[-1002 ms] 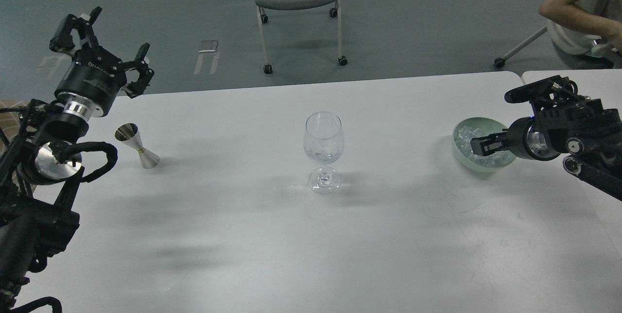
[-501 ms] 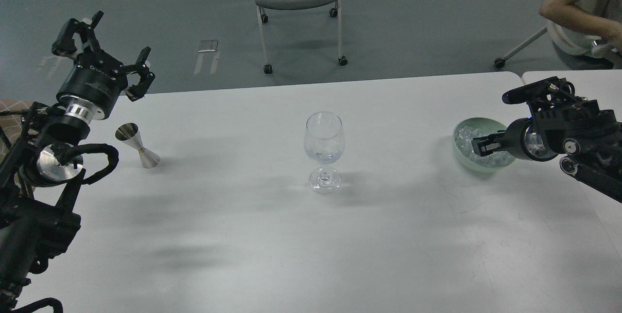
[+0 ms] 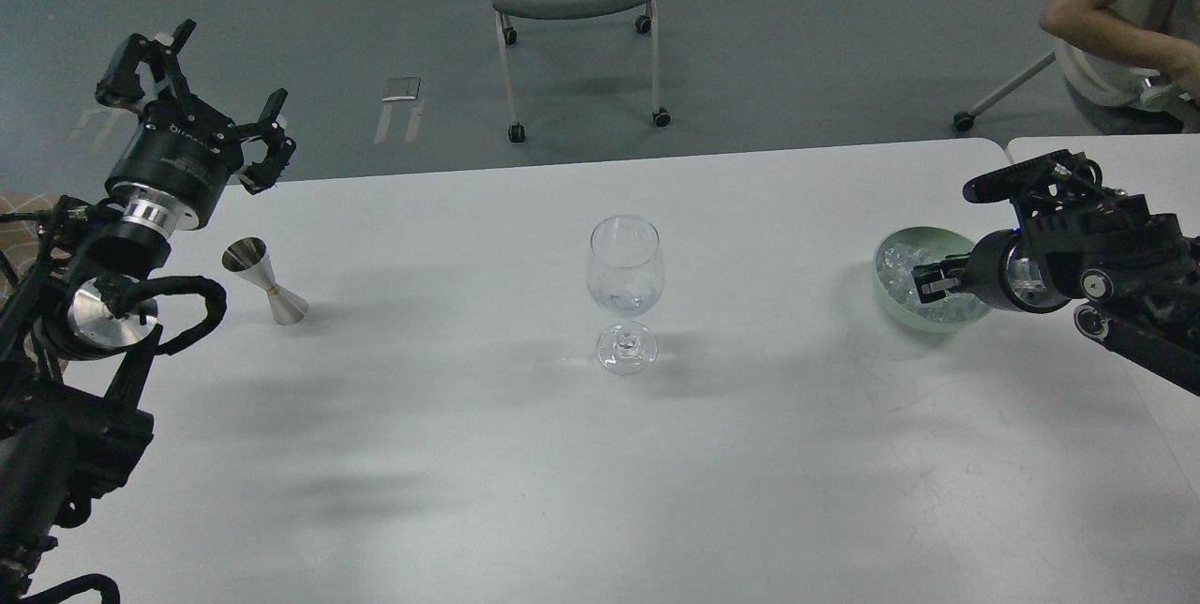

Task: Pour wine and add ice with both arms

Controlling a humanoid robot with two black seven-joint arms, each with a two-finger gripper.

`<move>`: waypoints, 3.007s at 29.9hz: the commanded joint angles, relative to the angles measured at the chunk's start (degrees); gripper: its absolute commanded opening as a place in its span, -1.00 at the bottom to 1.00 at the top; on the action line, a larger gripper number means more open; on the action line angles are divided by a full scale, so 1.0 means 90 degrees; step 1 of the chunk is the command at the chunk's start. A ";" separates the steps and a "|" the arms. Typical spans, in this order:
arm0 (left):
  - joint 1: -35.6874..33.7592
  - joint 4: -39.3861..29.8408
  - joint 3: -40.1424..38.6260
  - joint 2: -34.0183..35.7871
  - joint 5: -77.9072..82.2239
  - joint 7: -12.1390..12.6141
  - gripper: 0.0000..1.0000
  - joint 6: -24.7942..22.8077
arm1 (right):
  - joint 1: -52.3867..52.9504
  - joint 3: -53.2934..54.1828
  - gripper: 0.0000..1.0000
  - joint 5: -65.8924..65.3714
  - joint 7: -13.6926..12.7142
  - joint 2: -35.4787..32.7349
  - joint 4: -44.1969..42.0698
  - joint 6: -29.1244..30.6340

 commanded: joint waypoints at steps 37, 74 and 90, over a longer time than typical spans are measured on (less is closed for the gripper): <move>0.0075 -0.0010 -0.0090 -0.0019 0.0000 0.0000 0.96 0.0089 | 0.0137 0.2117 -0.75 0.0100 -0.0087 -0.0752 0.1932 0.0001; 0.0095 -0.0010 -0.0109 0.0215 0.0000 0.0000 0.96 0.0069 | 0.0195 0.2149 -0.74 0.0100 -0.1572 0.1992 0.3516 0.0001; 0.0143 -0.0010 -0.0197 0.0234 0.0000 0.0000 0.96 0.0079 | 0.0039 0.1904 -0.60 0.0090 -0.1572 0.1944 0.3496 0.0001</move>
